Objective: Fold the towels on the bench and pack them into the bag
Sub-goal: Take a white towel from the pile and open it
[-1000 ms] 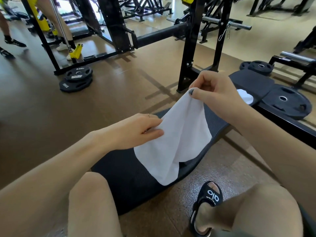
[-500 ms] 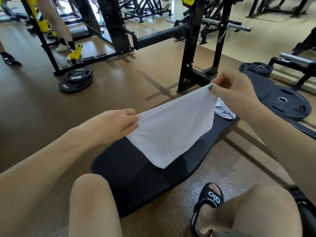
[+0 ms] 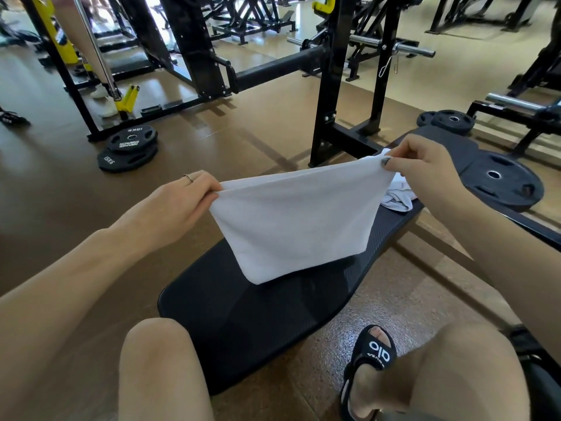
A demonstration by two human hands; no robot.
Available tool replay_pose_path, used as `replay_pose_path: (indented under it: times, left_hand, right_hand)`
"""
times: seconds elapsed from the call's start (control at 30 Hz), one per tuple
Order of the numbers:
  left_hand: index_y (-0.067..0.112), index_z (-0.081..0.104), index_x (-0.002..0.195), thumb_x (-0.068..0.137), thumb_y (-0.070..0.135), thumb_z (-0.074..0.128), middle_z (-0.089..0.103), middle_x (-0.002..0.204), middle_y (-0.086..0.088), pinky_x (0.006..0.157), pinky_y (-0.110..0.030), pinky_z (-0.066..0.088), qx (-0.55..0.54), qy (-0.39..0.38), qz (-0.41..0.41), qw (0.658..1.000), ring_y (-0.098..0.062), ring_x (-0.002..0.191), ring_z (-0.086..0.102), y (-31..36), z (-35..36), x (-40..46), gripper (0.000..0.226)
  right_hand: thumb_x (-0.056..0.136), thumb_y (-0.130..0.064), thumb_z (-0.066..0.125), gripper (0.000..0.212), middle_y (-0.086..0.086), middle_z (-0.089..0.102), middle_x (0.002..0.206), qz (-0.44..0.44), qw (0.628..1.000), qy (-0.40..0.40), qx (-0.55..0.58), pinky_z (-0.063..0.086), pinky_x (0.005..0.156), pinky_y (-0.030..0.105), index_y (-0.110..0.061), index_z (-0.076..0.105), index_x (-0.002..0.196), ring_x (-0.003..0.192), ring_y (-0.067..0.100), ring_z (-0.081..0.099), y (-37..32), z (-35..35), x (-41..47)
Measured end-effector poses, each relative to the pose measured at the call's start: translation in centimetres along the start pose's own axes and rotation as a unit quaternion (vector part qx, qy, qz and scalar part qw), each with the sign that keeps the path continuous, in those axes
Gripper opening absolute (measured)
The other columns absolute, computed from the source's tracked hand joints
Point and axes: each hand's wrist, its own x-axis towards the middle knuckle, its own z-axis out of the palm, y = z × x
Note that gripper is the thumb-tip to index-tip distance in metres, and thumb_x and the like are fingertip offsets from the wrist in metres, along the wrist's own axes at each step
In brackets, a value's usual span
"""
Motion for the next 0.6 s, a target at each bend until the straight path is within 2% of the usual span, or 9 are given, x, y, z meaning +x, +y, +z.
replay_pose_path:
  times: [0.07,0.13,0.2,0.27,0.33,0.43,0.5,0.6]
  left_hand:
    - [0.015,0.057,0.111,0.106,0.023,0.041,0.055,0.104,0.013,0.082,-0.029,0.046,0.009,0.012,0.005,1.0,-0.012,0.092,0.057,0.2,0.0,0.2,0.018]
    - [0.014,0.057,0.113,0.106,0.022,0.042,0.055,0.104,0.013,0.081,-0.026,0.042,0.011,0.024,0.003,1.0,-0.011,0.091,0.055,0.3,0.1,0.4,0.018]
    - [0.014,0.058,0.114,0.106,0.021,0.044,0.055,0.101,0.013,0.078,-0.025,0.04,-0.001,0.034,-0.011,0.999,-0.011,0.088,0.054,0.5,0.1,0.6,0.018]
    - [0.015,0.058,0.115,0.106,0.021,0.045,0.057,0.095,0.011,0.076,-0.029,0.042,-0.009,0.034,-0.021,0.999,-0.014,0.084,0.055,0.6,0.0,0.8,0.017]
    - [0.017,0.058,0.114,0.106,0.022,0.045,0.056,0.086,0.013,0.072,-0.037,0.048,0.001,0.031,-0.013,0.999,-0.017,0.079,0.057,0.5,-0.1,0.9,0.016]
    - [0.023,0.056,0.114,0.105,0.025,0.046,0.053,0.079,0.021,0.068,-0.046,0.053,0.024,0.033,-0.003,0.999,-0.021,0.073,0.059,0.5,-0.4,1.0,0.014]
    - [0.025,0.053,0.115,0.106,0.027,0.045,0.064,0.087,0.014,0.07,-0.047,0.055,0.025,0.033,-0.012,0.999,-0.023,0.08,0.065,0.6,-0.6,1.2,0.012]
    - [0.027,0.052,0.117,0.105,0.026,0.047,0.07,0.097,0.008,0.074,-0.046,0.055,0.025,0.038,-0.012,0.999,-0.023,0.088,0.067,0.6,-0.8,1.4,0.013]
  right_hand:
    - [0.089,-0.01,0.07,0.015,0.018,0.059,0.08,0.002,1.0,-0.006,-0.016,0.04,0.066,0.036,-0.002,0.06,0.083,0.067,0.02,0.045,0.2,-0.3,-0.2]
    - [0.088,-0.009,0.072,0.015,0.025,0.067,0.089,0.01,0.999,-0.013,-0.028,0.046,0.066,0.043,-0.008,0.06,0.078,0.066,0.023,0.05,0.4,-0.6,-0.2]
    - [0.089,-0.009,0.072,0.016,0.019,0.071,0.093,0.02,0.999,-0.02,-0.045,0.056,0.071,0.05,-0.01,0.061,0.078,0.066,0.023,0.056,0.5,-1.0,-0.2]
    - [0.088,-0.009,0.073,0.015,0.009,0.072,0.094,0.024,0.998,-0.029,-0.06,0.058,0.073,0.052,-0.007,0.061,0.08,0.064,0.022,0.056,0.6,-1.3,-0.1]
    - [0.087,-0.01,0.074,0.016,0.007,0.073,0.097,0.018,0.997,-0.032,-0.072,0.056,0.072,0.047,-0.008,0.061,0.078,0.063,0.022,0.053,0.6,-1.5,0.0]
    - [0.086,-0.008,0.073,0.015,0.017,0.073,0.091,0.018,0.996,-0.044,-0.076,0.053,0.065,0.039,-0.006,0.06,0.078,0.056,0.031,0.056,0.5,-2.1,0.1]
    - [0.087,-0.003,0.07,0.013,0.023,0.072,0.085,0.019,0.995,-0.056,-0.08,0.053,0.061,0.037,-0.003,0.058,0.083,0.054,0.038,0.06,0.5,-2.3,0.1]
    - [0.09,0.005,0.064,0.011,0.02,0.07,0.092,0.02,0.994,-0.09,-0.052,0.061,0.066,0.038,-0.001,0.057,0.096,0.062,0.027,0.074,0.0,-2.4,-0.3]
